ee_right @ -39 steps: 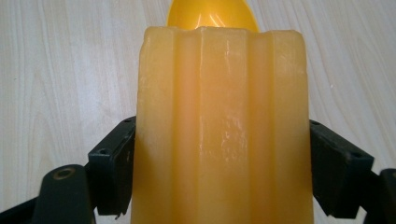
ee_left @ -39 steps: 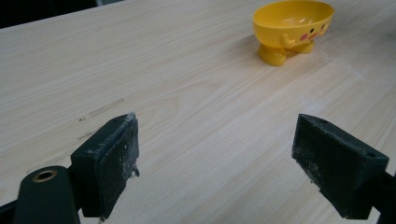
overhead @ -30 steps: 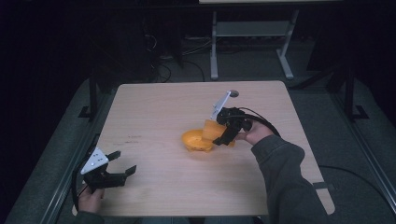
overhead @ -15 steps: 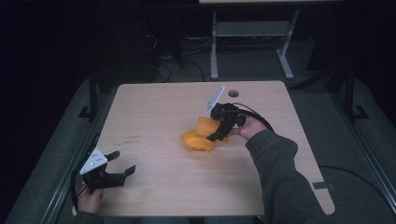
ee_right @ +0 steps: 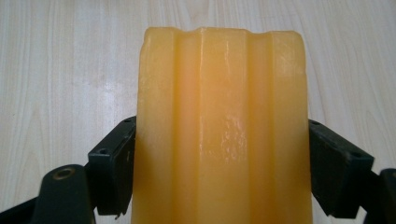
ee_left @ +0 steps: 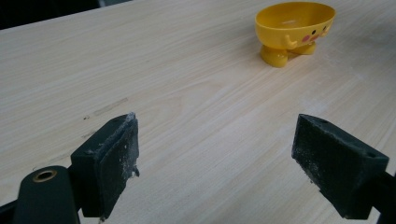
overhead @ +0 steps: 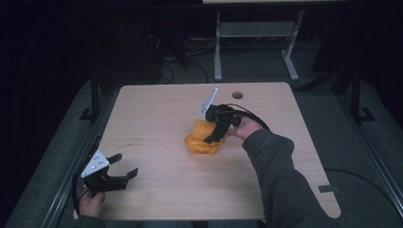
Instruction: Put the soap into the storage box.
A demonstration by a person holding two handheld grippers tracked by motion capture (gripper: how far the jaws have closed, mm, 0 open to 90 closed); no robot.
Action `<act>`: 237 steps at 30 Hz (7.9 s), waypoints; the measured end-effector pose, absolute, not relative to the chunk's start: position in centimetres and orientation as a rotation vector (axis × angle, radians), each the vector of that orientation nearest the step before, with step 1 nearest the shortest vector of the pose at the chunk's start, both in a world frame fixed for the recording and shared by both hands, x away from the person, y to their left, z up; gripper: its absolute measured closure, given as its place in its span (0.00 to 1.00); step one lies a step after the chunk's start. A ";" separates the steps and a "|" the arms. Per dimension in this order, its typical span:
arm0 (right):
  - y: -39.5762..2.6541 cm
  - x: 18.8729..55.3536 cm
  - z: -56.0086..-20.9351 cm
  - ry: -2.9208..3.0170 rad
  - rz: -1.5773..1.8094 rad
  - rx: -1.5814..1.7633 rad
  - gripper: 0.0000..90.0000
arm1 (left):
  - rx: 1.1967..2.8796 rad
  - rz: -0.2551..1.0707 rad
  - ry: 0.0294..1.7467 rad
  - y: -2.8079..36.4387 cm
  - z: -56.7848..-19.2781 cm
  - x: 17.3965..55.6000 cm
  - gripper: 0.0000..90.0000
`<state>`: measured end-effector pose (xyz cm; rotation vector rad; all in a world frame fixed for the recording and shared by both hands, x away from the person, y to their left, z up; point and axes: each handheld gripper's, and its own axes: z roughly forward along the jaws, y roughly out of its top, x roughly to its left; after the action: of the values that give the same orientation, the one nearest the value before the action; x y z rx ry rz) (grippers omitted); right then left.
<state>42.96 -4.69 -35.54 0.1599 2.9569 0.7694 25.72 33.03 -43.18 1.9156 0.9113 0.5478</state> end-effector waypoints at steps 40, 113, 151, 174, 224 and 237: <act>-2.2 43.8 -38.6 3.025 0.730 0.121 0.23 | 1.917 0.542 0.909 33.0 -43.2 25.8 0.16; -4.5 43.2 -37.5 2.953 0.846 0.266 0.21 | 1.917 0.544 0.910 32.9 -43.2 25.7 0.16; -8.3 42.1 -35.7 2.885 0.906 0.368 0.23 | 1.915 0.538 0.917 32.9 -43.2 25.7 0.16; -10.8 41.1 -35.8 2.878 0.907 0.461 0.24 | 1.916 0.537 0.918 32.8 -43.3 25.7 0.16; -16.9 36.9 -39.2 2.855 0.960 0.649 0.26 | 1.930 0.534 0.927 32.5 -43.5 25.8 0.16; -18.8 35.9 -40.1 2.837 0.966 0.731 0.26 | 1.939 0.527 0.930 32.4 -43.6 25.9 0.16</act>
<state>35.88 -18.80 -40.10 0.7306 2.8372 0.9661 25.90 32.43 -43.61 1.9391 0.9299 0.5269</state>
